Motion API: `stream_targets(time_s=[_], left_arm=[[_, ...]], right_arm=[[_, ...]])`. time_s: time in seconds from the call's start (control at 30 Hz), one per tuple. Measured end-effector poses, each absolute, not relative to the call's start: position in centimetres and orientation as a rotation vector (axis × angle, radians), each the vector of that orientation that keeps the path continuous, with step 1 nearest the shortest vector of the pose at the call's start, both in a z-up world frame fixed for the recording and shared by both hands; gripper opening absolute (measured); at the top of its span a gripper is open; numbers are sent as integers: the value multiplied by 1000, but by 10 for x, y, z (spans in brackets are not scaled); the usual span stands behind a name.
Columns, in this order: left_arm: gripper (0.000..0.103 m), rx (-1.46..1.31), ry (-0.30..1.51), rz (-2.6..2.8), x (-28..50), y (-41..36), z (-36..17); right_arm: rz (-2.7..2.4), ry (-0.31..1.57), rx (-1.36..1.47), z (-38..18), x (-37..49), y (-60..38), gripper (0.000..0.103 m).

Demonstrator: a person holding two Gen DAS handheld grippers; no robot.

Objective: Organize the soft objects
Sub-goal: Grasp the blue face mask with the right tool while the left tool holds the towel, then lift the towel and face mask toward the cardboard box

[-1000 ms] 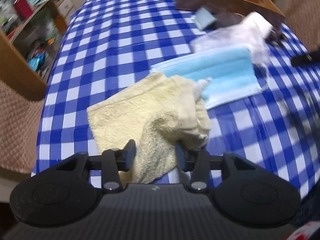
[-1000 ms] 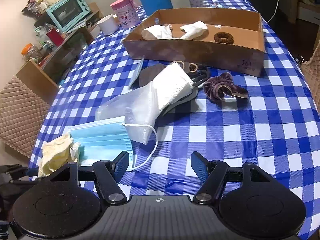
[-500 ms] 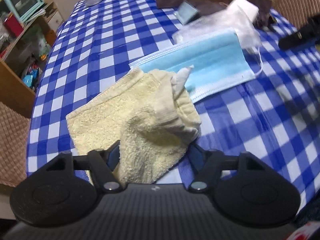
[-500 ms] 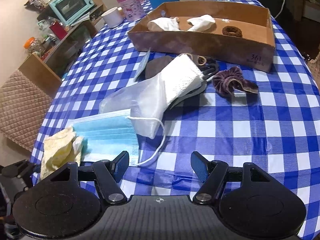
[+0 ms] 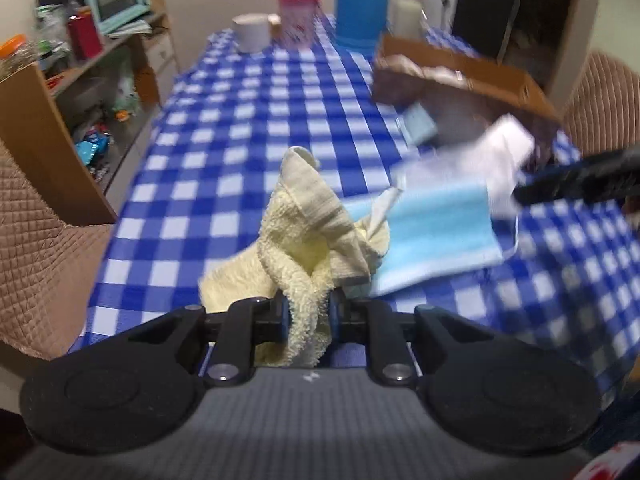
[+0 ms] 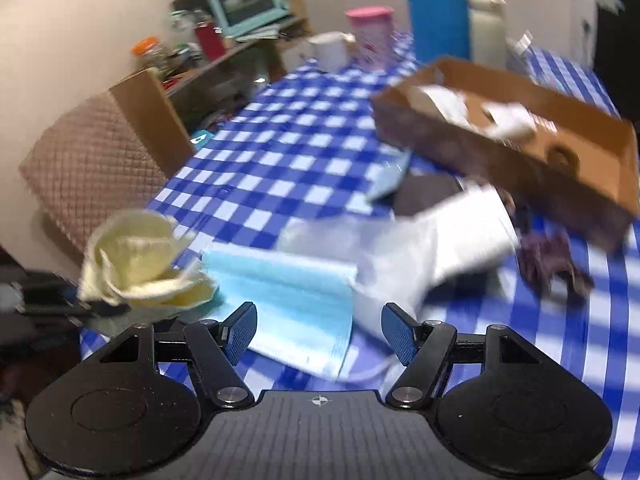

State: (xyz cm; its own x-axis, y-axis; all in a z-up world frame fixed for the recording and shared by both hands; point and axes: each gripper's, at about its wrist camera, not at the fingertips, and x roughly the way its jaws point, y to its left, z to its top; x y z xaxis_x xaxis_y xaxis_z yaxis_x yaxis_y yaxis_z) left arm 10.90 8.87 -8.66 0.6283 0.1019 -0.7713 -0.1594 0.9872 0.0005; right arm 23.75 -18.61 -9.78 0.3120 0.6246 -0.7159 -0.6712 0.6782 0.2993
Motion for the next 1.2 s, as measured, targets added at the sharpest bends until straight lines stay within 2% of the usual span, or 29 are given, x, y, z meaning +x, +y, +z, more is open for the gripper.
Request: stream_targets(time_s=[0.23,0.47,0.5,0.57,0.7,0.77,0.9,0.97,1.2], left_arm=[[16,-159,857,233,103,113,-69],[16,-244,924,298,112,122,-91],[16,-266,936,300,114,123,-95],[16,-287,951,301,118,122,-103],[16,-282,972,294,123,114,-112],[16,-281,980,295,124,112,-114],[16,-275,984,295,125,112,-114],[16,-268,984,298,125,110,-113],[16,-245,969,316,124,110,-102]], right_arm=[[902,871,-186,-123,256,-156,69],[965,841,-309,-148,255,-137,67],[972,840,-330,-152,253,-135,65],[984,843,-368,-159,250,-130,48],[1000,819,-420,-164,245,-130,30],[1014,803,-425,-162,242,-132,14],[1023,785,-394,-153,238,-140,10],[1042,778,-348,-146,235,-147,2],[1037,826,-119,-116,235,-175,2]])
